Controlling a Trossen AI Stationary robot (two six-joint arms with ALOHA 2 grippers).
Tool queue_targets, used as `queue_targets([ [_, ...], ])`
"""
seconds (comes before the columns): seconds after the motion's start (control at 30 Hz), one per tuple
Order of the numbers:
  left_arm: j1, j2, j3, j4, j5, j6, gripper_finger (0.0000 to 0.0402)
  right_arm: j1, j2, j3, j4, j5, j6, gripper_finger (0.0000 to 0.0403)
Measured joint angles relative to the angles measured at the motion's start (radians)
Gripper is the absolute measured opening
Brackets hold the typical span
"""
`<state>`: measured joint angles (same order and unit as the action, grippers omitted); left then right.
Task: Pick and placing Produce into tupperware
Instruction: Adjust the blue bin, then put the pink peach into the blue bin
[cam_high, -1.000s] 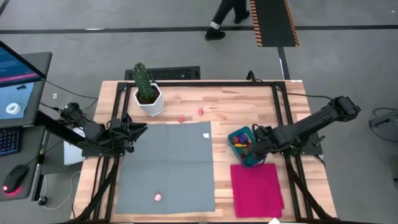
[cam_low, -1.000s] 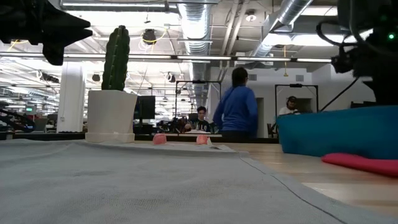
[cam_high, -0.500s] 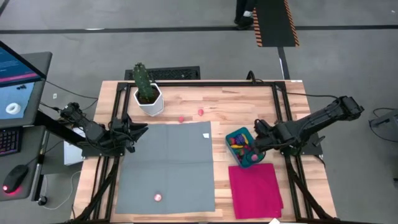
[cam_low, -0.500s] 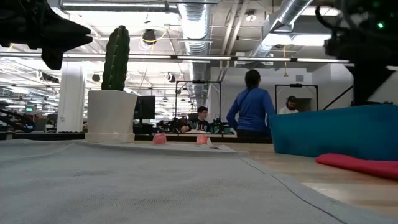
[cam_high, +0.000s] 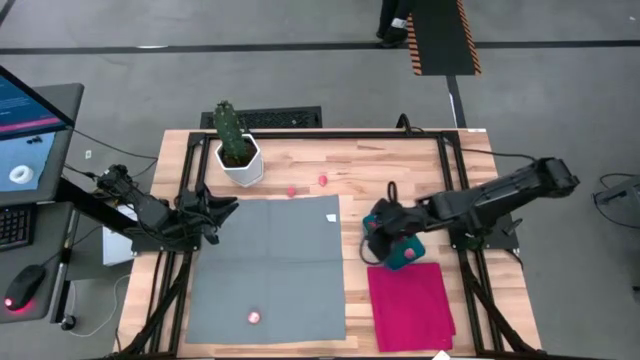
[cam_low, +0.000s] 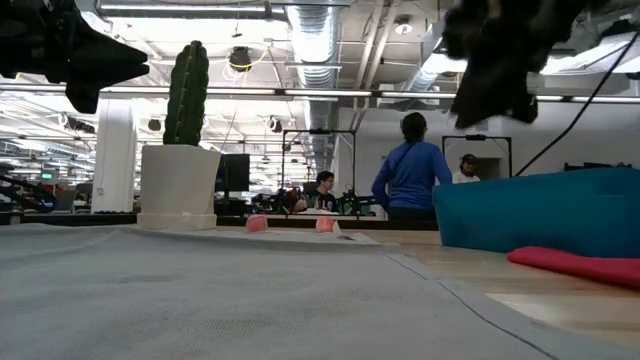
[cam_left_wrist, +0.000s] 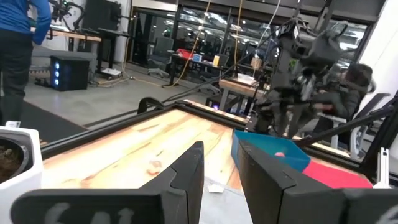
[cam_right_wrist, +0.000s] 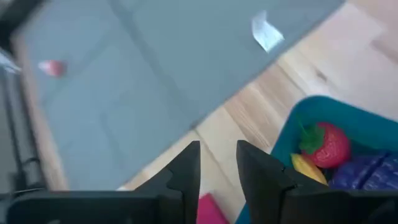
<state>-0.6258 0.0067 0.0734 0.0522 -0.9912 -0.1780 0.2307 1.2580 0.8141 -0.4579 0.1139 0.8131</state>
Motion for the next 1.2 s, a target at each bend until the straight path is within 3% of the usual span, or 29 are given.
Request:
queue_targets([
  [0.23,0.000,0.000,0.000,-0.023,0.008,0.000,0.0087,-0.066,0.196,0.011,0.032,-0.083,-0.030,0.0104],
  [0.4,0.000,0.000,0.000,-0.045,0.008,-0.004,0.0087,-0.096,0.268,0.065,0.009,-0.080,-0.082,0.0100],
  [0.8,0.000,0.000,0.000,-0.068,0.027,-0.045,0.0087,-0.217,0.308,0.101,-0.035,-0.054,-0.170,0.0099],
  [1.03,0.000,0.000,0.000,-0.061,0.020,-0.049,0.0087,-0.236,0.293,0.115,0.131,-0.128,-0.307,0.0099],
  [1.2,0.000,0.000,0.000,-0.065,0.018,-0.048,0.0087,-0.252,0.316,0.209,0.122,-0.121,-0.412,0.0124],
])
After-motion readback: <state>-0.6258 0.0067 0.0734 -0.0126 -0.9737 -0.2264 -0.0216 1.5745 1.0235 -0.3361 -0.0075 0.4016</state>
